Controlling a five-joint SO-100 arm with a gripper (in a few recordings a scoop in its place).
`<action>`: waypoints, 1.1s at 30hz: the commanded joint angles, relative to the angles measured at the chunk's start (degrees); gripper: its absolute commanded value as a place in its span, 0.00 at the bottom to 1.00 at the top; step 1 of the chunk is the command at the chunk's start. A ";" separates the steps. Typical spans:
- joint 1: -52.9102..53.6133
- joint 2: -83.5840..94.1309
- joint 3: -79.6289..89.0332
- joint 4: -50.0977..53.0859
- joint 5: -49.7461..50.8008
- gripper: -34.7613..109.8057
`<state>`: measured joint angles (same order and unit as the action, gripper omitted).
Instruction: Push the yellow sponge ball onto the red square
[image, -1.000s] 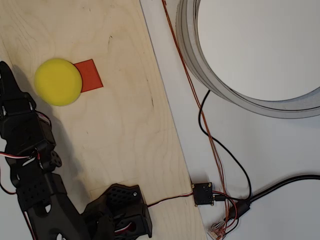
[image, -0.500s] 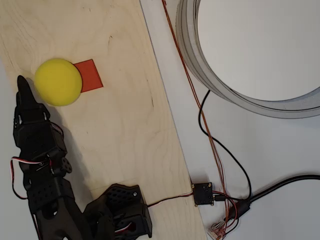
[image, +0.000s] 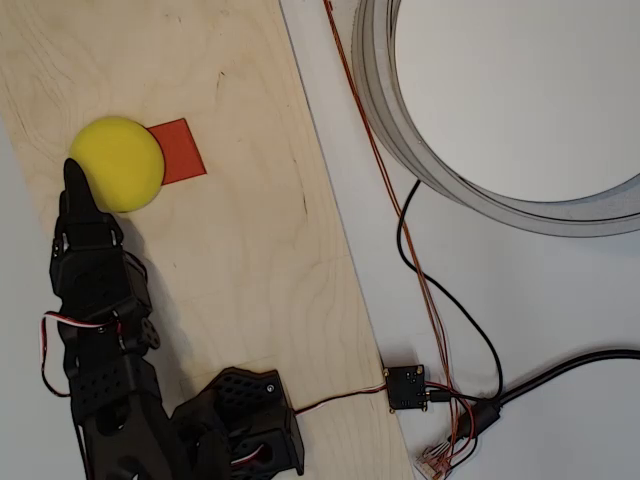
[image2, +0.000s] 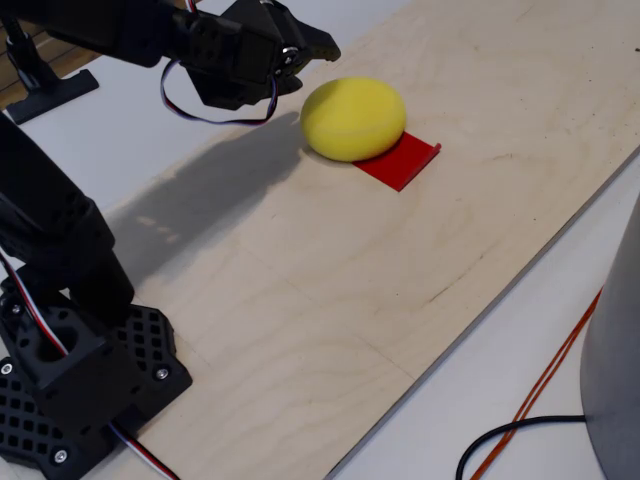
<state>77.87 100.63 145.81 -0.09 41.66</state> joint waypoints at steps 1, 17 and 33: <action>1.85 0.70 0.88 -2.37 -0.09 0.37; 6.50 -3.16 -0.62 -4.04 -0.26 0.37; 12.83 -3.08 -1.14 -4.04 -2.37 0.36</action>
<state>88.24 96.94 145.37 -3.43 39.29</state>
